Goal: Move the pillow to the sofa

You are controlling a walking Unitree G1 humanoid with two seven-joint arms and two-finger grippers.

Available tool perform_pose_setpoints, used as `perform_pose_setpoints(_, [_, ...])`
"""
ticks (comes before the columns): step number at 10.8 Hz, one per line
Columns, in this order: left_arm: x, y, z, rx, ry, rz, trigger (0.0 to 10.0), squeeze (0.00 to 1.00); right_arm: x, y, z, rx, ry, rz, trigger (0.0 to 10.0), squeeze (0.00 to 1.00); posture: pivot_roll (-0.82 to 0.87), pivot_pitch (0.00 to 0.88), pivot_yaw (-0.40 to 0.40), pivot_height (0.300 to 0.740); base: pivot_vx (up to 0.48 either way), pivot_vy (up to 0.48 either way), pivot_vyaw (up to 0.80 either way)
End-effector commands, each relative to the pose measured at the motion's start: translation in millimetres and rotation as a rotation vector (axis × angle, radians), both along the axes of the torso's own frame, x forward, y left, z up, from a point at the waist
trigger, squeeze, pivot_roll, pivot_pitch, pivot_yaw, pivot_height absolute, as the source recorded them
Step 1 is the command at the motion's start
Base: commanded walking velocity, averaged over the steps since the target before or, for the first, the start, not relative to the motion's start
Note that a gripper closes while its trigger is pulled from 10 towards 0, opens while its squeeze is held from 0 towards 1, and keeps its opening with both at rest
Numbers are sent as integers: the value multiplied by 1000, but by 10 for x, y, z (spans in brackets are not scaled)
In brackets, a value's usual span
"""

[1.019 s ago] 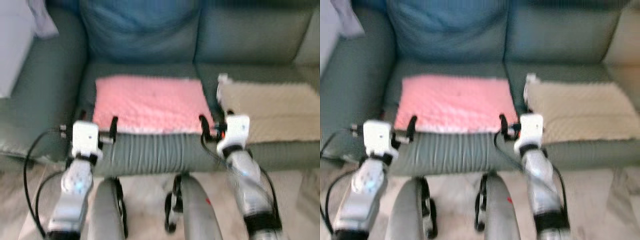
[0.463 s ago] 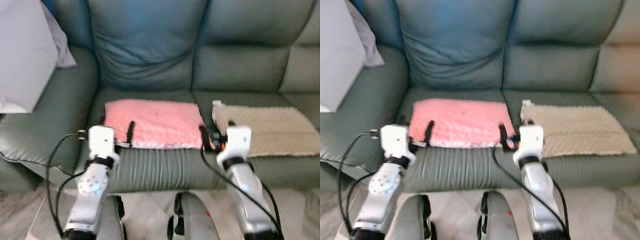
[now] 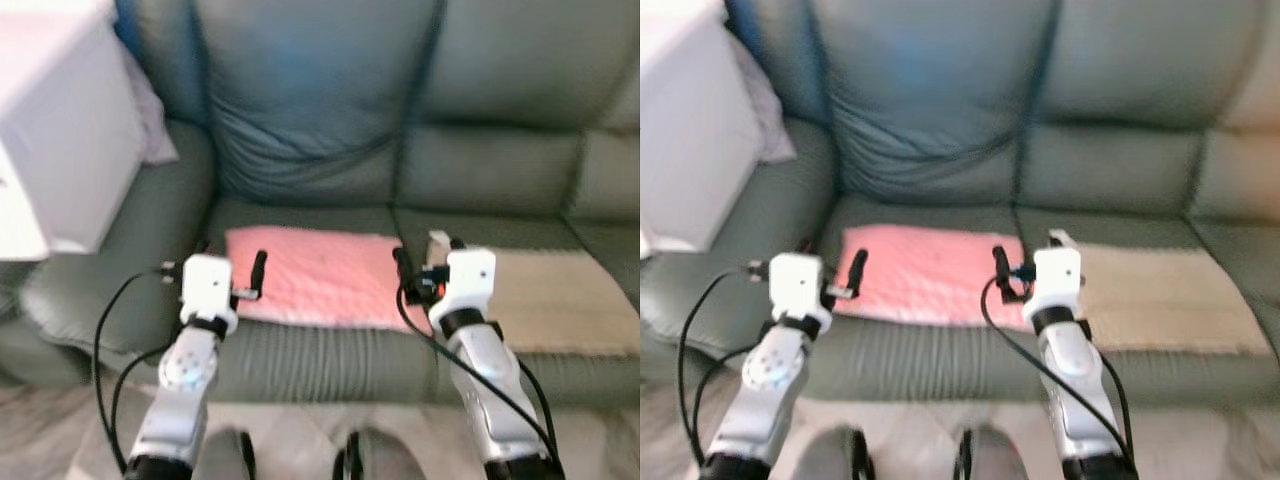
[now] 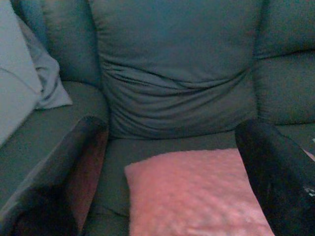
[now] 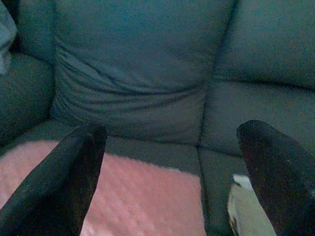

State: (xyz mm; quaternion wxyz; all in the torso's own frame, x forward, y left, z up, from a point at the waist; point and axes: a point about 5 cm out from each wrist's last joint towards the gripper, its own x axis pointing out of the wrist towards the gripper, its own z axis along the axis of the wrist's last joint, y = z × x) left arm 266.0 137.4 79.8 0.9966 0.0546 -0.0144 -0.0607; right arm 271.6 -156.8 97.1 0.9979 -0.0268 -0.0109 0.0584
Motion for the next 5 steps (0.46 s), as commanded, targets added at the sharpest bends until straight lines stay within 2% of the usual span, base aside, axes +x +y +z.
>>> perform_pose_setpoints(1, [-5, -11, -52, 8, 26, 0, 10000, 0, 7, -66, 14, 5, 6, -22, 10000, 0, -12, 30, -65, 740, 0, 0, 0])
perform_pose_setpoints(5, [-2, -7, -55, -8, 34, 30, 10000, 0, 12, -86, -27, 50, 36, -30, 10000, 0, -10, 36, -67, 740, 0, 0, 0])
